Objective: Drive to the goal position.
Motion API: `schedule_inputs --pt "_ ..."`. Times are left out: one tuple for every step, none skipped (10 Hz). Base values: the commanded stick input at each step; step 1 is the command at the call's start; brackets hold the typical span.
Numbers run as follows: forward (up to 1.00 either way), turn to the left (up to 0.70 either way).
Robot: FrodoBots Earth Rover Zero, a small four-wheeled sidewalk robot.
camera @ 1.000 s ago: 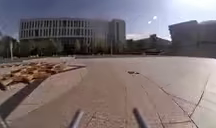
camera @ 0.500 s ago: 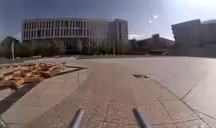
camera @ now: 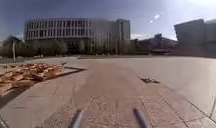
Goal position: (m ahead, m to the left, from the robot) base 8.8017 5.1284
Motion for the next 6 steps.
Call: schedule_inputs --pt "1.00 -0.02" --pt "1.00 -0.02" --pt "1.00 -0.02" --pt "1.00 -0.02" --pt "1.00 -0.02" --pt "1.00 -0.02"
